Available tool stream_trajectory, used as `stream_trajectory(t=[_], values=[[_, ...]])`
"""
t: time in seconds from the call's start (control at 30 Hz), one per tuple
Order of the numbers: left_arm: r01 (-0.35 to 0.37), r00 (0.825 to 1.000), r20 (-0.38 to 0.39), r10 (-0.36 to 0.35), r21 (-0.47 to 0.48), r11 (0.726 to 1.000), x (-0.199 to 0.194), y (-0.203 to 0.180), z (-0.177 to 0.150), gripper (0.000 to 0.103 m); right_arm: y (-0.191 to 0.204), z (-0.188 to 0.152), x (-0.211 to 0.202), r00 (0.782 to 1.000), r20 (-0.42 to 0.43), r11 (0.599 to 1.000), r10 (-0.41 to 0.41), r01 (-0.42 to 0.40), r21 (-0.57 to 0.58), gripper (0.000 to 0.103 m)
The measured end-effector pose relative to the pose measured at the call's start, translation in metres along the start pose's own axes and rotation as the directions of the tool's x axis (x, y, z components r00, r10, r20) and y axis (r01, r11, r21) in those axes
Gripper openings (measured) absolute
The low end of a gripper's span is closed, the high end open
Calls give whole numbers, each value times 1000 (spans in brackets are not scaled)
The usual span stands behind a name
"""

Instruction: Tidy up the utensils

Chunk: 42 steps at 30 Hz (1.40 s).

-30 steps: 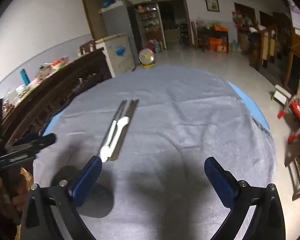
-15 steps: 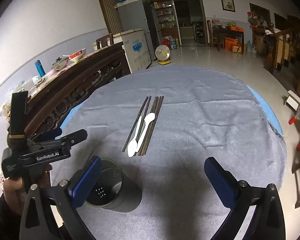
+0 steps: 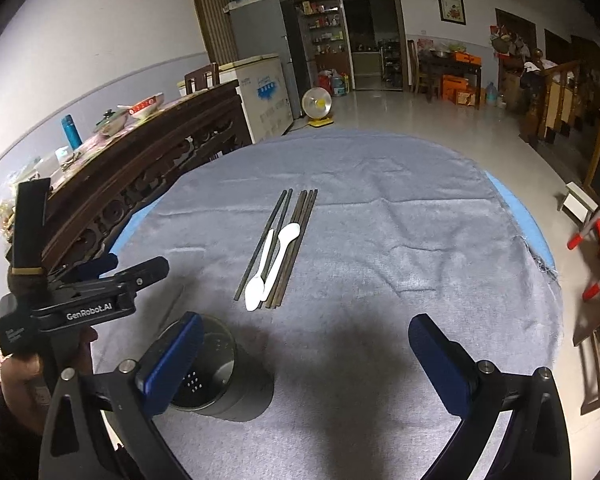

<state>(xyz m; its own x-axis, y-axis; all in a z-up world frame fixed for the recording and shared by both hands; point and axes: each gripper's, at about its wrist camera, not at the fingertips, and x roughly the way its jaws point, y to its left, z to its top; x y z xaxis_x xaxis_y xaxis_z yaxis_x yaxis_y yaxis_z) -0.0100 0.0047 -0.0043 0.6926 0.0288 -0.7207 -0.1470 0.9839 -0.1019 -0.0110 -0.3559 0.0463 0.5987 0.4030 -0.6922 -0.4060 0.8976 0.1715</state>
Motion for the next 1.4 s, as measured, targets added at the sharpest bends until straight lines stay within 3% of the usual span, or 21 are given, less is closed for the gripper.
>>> stream_trajectory(t=[1.4], values=[[13,1000,1,-13,12,1000,-3,-5,-1,103,2,8,-10,999,26,999,-29,29,-21,103]])
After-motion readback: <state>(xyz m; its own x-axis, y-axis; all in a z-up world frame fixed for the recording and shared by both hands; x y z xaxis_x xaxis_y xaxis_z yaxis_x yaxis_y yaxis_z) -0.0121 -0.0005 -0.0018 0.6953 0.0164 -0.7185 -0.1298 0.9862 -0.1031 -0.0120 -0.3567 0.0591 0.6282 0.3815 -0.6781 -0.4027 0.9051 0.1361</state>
